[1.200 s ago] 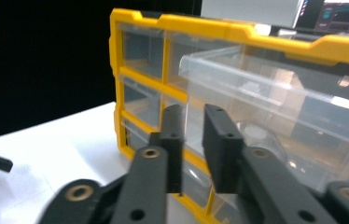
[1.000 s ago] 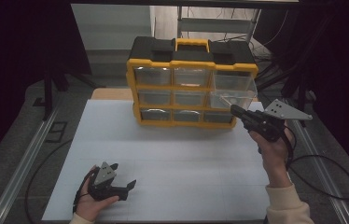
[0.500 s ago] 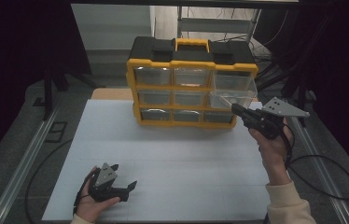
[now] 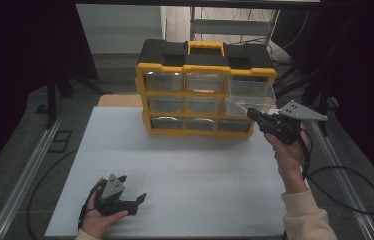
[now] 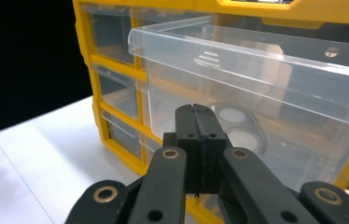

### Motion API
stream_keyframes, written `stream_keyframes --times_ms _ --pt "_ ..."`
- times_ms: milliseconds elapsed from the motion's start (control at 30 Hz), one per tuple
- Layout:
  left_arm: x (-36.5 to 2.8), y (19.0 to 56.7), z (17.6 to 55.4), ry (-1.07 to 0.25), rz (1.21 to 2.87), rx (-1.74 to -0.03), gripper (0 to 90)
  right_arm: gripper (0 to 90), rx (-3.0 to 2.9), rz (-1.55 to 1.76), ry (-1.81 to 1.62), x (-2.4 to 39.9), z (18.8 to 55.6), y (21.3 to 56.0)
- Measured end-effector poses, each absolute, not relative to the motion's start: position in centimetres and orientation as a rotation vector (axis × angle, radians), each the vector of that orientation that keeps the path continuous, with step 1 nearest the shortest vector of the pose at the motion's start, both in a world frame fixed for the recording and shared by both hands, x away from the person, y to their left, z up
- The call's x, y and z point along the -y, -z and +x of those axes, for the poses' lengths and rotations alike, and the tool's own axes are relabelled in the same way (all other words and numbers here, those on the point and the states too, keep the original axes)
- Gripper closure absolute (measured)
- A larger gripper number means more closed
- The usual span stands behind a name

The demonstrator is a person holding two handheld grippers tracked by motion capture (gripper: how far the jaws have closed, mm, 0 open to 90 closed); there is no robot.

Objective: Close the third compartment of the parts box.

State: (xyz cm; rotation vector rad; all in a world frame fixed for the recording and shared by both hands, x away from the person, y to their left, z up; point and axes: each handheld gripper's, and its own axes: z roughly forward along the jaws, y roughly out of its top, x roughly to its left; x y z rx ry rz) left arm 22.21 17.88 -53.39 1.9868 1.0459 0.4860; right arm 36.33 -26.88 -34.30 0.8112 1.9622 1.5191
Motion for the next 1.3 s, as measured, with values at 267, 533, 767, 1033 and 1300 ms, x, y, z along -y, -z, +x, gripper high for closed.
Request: stream_keyframes --times_ms 267,533,767,1033,1300 --pt "-17.9 53.4 22.2 -0.485 1.986 -1.048 8.5 89.8 -1.953 0.832 -1.517 26.7 37.0 34.6" --pt "-17.9 53.4 22.2 -0.487 1.988 -1.045 8.5 89.8 -1.95 0.835 -1.528 26.7 37.2 34.6" --pt "-17.8 53.4 22.2 -0.486 1.989 -1.044 8.5 89.7 -1.942 0.834 -1.517 26.6 37.4 34.6" --pt "-17.8 53.4 22.2 -0.48 1.992 -1.045 8.5 89.7 -1.937 0.839 -1.513 26.4 37.8 34.6" --pt "-17.7 53.4 22.2 -0.476 1.995 -1.042 8.5 89.7 -1.928 0.843 -1.483 26.2 38.4 34.4"
